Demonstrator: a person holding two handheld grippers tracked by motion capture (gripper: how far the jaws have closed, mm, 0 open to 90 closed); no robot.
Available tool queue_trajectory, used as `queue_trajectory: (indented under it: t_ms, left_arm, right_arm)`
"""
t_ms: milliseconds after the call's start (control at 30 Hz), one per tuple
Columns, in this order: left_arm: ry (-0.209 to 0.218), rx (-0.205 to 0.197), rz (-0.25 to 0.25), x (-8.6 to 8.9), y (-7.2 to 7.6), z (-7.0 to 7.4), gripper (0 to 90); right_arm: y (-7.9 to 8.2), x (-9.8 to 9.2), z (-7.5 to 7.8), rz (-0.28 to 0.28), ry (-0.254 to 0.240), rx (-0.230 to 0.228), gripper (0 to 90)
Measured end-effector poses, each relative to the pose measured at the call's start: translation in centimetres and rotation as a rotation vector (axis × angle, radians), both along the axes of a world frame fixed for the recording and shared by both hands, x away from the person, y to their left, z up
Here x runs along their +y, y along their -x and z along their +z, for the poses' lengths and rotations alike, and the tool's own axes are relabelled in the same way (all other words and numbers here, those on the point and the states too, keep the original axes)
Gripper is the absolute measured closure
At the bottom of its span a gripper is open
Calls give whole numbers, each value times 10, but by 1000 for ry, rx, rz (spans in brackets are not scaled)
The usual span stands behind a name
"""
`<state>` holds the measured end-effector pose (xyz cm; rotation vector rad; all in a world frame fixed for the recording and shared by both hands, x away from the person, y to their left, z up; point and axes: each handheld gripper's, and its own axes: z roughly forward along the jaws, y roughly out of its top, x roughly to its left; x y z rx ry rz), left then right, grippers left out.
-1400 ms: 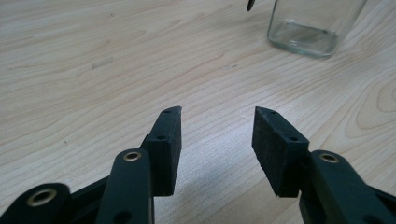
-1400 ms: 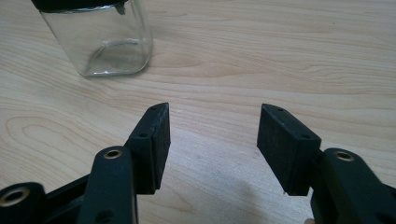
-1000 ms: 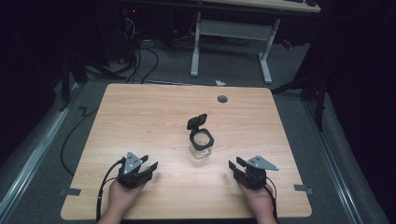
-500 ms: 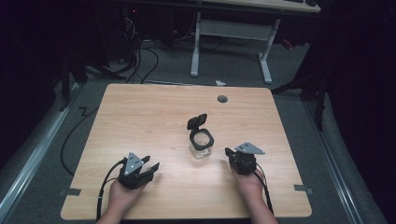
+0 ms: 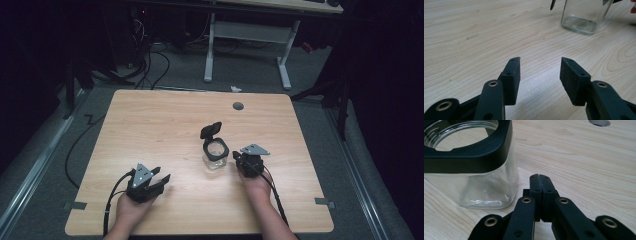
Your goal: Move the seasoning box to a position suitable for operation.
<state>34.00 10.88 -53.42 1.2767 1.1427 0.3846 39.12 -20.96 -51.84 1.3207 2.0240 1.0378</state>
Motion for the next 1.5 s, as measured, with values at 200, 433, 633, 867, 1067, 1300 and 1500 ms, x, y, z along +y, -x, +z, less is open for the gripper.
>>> queue_trajectory:
  t_ms: [200, 433, 633, 867, 1067, 1300, 1500]
  left_arm:
    - [-2, -2, 0, 0, 0, 0, 516]
    - [0, -1, -5, 0, 1, 0, 516]
    - [-1, -1, -5, 0, 0, 0, 516]
    - [-11, -5, -2, -1, 1, -1, 516]
    - [-3, 12, 13, -3, 1, 7, 692]
    - [-46, 10, 15, -36, -19, 16, 900]
    - [-39, 21, 39, -76, -57, 12, 900]
  right_arm:
    - [5, 8, 1, 26, -8, -7, 900]
    - [21, 21, 1, 67, -27, -10, 900]
    - [33, 39, -2, 121, -48, -6, 895]
    - [37, 39, -2, 127, -50, -9, 889]
    - [45, 23, 2, 100, -53, -19, 881]
    - [59, 5, 7, 82, -68, -46, 881]
    - [69, -6, 11, 86, -89, -75, 878]
